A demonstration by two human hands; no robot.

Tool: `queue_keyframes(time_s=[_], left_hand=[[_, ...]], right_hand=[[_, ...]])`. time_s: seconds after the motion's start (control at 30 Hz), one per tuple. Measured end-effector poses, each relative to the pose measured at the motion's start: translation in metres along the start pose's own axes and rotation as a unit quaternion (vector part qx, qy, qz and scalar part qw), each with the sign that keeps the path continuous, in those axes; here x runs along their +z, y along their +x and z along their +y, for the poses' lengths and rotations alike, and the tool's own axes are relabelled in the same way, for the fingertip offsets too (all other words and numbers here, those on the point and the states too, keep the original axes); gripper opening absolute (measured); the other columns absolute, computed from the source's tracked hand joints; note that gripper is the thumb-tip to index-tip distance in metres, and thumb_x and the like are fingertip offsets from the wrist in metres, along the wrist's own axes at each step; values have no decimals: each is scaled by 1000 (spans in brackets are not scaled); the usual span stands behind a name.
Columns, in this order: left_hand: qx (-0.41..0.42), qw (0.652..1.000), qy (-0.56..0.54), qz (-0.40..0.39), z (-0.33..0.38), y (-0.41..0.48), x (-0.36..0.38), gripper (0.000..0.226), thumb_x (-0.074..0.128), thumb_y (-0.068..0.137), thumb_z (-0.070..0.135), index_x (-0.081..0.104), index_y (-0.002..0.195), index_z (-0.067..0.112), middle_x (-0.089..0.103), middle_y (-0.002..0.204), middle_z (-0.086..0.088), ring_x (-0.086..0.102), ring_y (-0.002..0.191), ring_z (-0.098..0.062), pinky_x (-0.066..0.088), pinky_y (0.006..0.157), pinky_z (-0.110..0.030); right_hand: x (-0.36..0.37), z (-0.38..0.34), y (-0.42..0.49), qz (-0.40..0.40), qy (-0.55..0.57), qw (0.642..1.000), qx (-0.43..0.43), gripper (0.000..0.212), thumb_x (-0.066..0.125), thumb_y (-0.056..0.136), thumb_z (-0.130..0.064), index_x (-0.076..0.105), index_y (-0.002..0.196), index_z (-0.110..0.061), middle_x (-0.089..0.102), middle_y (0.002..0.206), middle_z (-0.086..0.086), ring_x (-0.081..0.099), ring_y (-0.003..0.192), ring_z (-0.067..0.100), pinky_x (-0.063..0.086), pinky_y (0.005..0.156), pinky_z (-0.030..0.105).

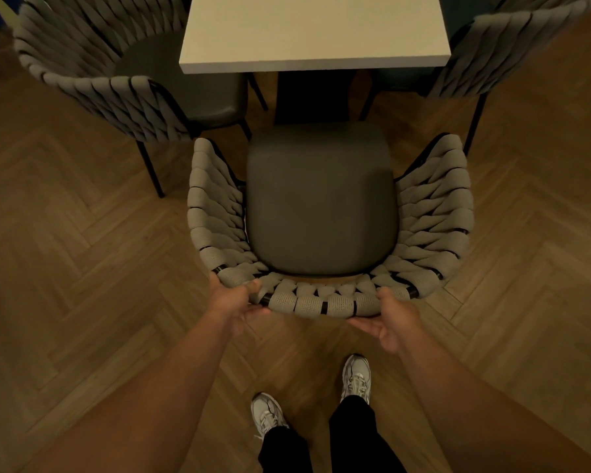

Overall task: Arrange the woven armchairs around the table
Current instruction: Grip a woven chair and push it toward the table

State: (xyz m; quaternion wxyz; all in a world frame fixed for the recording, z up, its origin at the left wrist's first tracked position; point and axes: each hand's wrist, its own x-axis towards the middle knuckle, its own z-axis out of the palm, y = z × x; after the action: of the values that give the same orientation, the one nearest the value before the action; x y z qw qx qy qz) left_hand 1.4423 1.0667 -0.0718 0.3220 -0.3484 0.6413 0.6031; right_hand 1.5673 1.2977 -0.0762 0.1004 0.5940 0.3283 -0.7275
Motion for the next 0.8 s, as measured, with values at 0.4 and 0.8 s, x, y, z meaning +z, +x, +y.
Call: queue_keyframes(time_s=[0.4, 0.8], left_hand=[[-8, 1000, 5, 7, 22, 13, 4, 87, 67, 90, -5, 23, 153, 35, 57, 135, -17, 73, 87, -38, 63, 58, -50], [2, 999, 35, 5, 19, 16, -8, 77, 68, 90, -4, 29, 148, 31, 58, 133, -17, 74, 87, -39, 64, 60, -51]], right_hand=[[12, -10, 20, -20, 22, 1000, -7, 43, 50, 104, -25, 43, 143, -9, 63, 127, 27, 72, 96, 42, 62, 59, 41], [13, 8, 12, -30, 20, 999, -3, 46, 51, 103, -32, 42, 145, -14, 61, 127, 25, 72, 99, 41, 64, 72, 45]])
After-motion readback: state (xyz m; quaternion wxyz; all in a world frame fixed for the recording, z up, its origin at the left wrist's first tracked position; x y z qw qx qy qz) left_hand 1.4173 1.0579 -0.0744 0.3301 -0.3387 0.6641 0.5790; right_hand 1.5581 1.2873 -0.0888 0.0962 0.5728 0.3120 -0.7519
